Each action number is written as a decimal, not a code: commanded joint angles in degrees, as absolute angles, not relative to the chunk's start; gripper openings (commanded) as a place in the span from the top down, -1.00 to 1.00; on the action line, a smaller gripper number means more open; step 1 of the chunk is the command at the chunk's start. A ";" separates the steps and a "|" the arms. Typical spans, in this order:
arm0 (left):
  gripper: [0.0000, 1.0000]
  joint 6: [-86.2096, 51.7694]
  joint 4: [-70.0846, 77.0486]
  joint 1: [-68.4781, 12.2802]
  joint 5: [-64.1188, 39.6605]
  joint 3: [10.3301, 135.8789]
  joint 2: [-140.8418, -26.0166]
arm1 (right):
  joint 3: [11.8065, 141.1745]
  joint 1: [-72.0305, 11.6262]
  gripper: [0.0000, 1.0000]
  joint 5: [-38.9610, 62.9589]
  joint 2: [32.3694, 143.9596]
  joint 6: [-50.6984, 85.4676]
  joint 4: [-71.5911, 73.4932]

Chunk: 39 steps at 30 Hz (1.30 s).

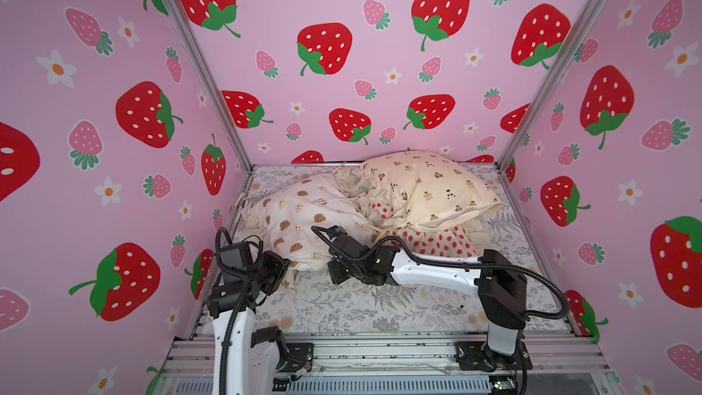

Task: Zip up pillowcases
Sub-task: Zip the zipper on the pillowcase.

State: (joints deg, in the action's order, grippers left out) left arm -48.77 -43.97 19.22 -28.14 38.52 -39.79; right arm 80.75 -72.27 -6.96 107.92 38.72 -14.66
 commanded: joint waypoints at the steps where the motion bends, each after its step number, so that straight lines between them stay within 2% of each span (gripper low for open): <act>1: 1.00 -46.40 -42.52 23.13 -27.47 41.73 -40.08 | 81.49 -70.72 1.00 -9.34 109.32 38.39 -19.37; 10: 1.00 -45.70 -41.61 31.10 -30.60 43.66 -42.84 | 81.05 -68.78 1.00 -9.06 110.23 38.31 -19.86; 21: 1.00 -42.85 -43.06 45.02 -35.80 47.53 -47.47 | 79.90 -66.21 1.00 -8.00 110.31 37.06 -20.79; 39: 1.00 -46.58 -40.66 50.28 -33.79 46.21 -45.77 | 76.66 -63.20 1.00 -9.10 106.49 35.51 -25.49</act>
